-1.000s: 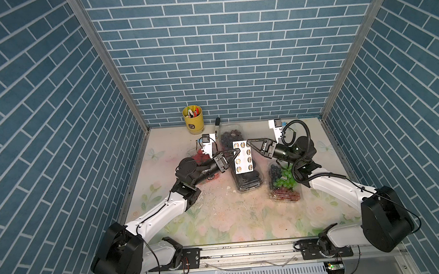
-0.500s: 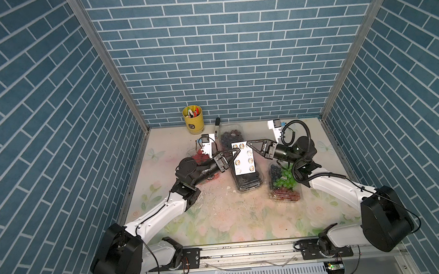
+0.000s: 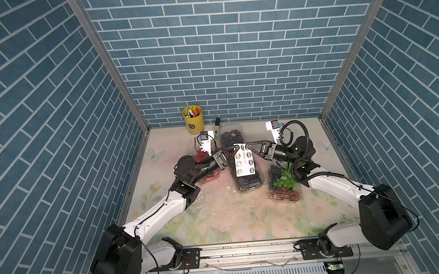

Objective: Label fruit boxes
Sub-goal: Adjust the label sticker.

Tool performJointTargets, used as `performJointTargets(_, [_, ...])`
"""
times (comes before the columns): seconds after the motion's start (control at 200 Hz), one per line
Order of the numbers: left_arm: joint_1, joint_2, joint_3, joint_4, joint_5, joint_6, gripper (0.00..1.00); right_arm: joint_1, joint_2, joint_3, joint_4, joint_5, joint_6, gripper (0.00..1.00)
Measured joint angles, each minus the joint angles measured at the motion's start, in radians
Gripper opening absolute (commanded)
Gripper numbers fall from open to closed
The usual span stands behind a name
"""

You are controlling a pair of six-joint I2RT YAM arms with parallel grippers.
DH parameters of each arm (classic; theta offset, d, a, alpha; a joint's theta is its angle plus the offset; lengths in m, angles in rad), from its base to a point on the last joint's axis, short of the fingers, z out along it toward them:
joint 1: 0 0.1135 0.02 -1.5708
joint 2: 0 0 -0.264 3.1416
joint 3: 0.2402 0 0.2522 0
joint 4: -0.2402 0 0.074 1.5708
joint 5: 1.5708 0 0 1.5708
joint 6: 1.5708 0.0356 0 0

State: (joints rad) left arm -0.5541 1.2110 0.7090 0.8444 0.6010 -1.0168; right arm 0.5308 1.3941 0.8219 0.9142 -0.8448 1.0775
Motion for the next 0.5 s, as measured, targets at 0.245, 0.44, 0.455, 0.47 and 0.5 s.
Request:
performJointTargets(0.245, [0.000,0.003,0.005,0.011,0.006,-0.002,0.00,-0.001,0.034,0.000,0.119,-0.028,0.068,0.22])
performJointTargets(0.44, [0.000,0.003,0.005,0.014,0.009,-0.005,0.00,-0.001,0.063,0.000,0.188,-0.044,0.121,0.17])
performJointTargets(0.455, [0.000,0.003,0.005,0.014,0.009,-0.005,0.00,-0.001,0.065,0.000,0.193,-0.045,0.125,0.17])
performJointTargets(0.47, [0.000,0.003,0.005,0.014,0.009,-0.005,0.00,-0.001,0.066,0.000,0.199,-0.047,0.128,0.17])
performJointTargets(0.5, [0.000,0.003,0.005,0.014,0.010,-0.005,0.00,-0.001,0.068,0.000,0.208,-0.048,0.133,0.16])
